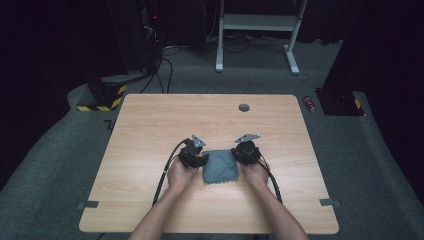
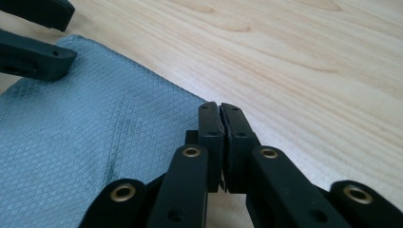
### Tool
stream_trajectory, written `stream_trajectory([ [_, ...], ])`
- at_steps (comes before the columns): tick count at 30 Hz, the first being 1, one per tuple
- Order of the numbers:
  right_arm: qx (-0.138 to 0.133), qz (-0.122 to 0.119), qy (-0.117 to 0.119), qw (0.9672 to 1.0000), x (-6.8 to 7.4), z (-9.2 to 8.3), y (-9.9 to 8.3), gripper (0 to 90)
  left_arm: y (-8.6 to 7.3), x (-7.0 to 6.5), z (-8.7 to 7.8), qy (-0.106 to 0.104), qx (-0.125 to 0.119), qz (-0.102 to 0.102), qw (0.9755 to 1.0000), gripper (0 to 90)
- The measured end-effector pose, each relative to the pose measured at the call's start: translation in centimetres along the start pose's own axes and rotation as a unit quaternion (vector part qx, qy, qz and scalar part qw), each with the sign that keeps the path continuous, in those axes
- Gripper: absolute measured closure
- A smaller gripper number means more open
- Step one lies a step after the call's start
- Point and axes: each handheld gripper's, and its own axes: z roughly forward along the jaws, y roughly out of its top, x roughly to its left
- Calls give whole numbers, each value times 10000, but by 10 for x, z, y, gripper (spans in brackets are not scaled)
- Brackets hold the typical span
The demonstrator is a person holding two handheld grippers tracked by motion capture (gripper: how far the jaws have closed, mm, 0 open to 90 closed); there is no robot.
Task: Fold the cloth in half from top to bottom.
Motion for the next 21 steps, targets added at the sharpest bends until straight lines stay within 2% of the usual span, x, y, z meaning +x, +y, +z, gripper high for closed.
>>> stream_trajectory([
  [2, 48, 5, -64, 10000, -1, 1, 3, 798, -1, 3, 1, -49, -53, -74, 9999, 531],
  [3, 53, 25, -97, 9999, -2, 1, 3, 762, -1, 6, 2, -112, -57, -177, 9998, 514],
  [4, 51, 60, -76, 9999, -4, 1, 3, 748, -2, 8, 2, -168, -74, -313, 9993, 495],
  [6, 22, 218, -36, 9998, -7, -1, 1, 732, -3, 11, 2, -191, -65, -461, 9987, 480],
  [8, -96, 287, 22, 9995, -8, -6, -1, 716, -3, 10, -2, -134, -65, -419, 9990, 482],
  [11, -213, 262, 174, 9993, -4, -15, -7, 703, -5, 5, -10, -227, -109, -391, 9989, 480],
  [13, -151, 130, 230, 9995, 2, -19, -12, 694, -8, 1, -13, -230, -28, -322, 9992, 474],
  [15, -30, -44, 233, 9997, 5, -20, -18, 686, -13, -3, -13, -156, 61, -130, 9998, 473],
  [17, -35, -207, 149, 9997, 6, -21, -23, 688, -15, -4, -15, -68, -4, -50, 10000, 475],
  [19, -5, -227, 78, 9997, 4, -23, -25, 688, -13, -9, -16, 128, 40, 366, 9992, 473],
  [21, 45, -241, -19, 9997, 4, -25, -25, 693, -11, -12, -16, 199, 102, 399, 9990, 475],
])
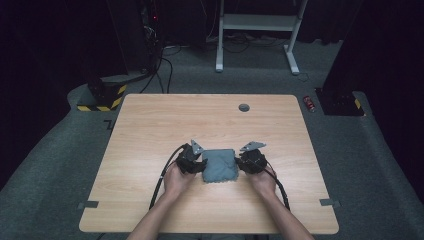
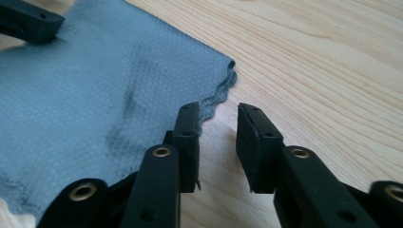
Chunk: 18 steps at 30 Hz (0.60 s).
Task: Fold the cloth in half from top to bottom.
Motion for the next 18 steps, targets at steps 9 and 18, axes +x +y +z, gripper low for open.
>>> stream_trajectory([
  [9, -160, -119, 374, 9991, 14, -5, -9, 643, -15, -14, -13, -280, -105, -90, 9995, 467],
  [18, -327, 16, 418, 9986, 14, -16, -13, 631, -22, -16, -20, -440, -168, -244, 9986, 438],
])
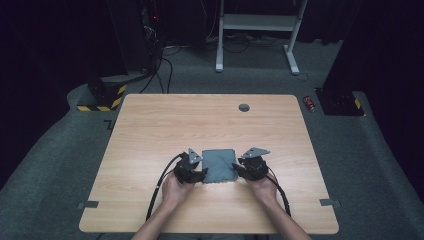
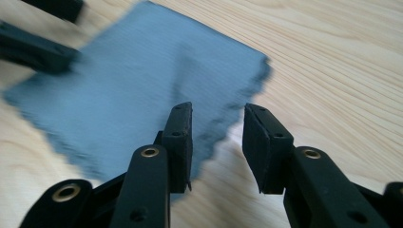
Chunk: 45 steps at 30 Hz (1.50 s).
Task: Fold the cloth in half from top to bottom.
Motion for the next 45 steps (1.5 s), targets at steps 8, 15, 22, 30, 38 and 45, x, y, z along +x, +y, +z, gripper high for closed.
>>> stream_trajectory([
  [8, 166, -222, -103, 9996, 6, -2, -8, 624, -11, 2, -7, -48, -78, -103, 9999, 439],
  [15, -307, 205, -48, 9993, -2, -24, -14, 611, -19, 11, -25, -317, -500, -614, 9964, 422],
  [22, -423, 627, -172, 9970, -17, -44, -33, 596, -44, 28, -51, -187, -710, -872, 9935, 414],
  [30, -261, 783, -584, 9949, -29, -60, -62, 582, -75, 48, -75, 240, -639, -1063, 9920, 411],
  [38, -275, 906, -866, 9917, -33, -68, -74, 571, -92, 57, -74, 481, -511, -1219, 9901, 400],
  [45, -179, 889, -937, 9915, -30, -71, -78, 563, -96, 58, -74, 583, -512, -1254, 9891, 393],
])
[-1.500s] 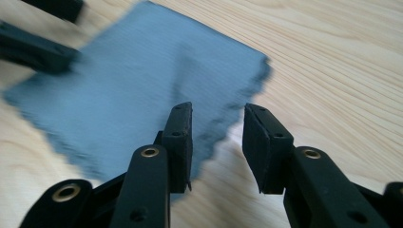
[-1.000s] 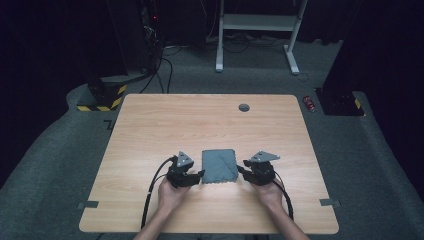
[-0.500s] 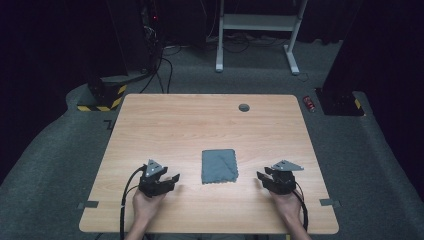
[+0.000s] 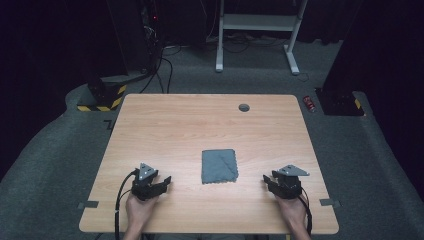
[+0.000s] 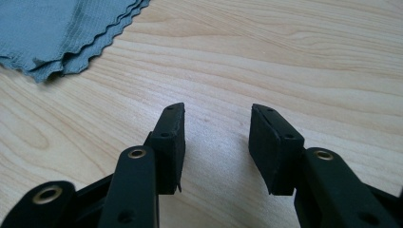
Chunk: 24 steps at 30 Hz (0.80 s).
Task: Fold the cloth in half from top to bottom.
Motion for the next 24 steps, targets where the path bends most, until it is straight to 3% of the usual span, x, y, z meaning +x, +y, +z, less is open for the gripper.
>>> stream_trajectory([
  [7, 116, -142, -116, 9998, 0, -4, -4, 517, -1, 0, 0, 72, 72, -36, 9999, 368],
  [12, 133, -153, -121, 9997, 0, -3, -4, 457, -1, -6, 2, 281, 150, 196, 9993, 331],
  [24, 146, -207, -54, 9997, 0, -1, -3, 415, -1, -6, 2, 211, 177, 231, 9994, 295],
])
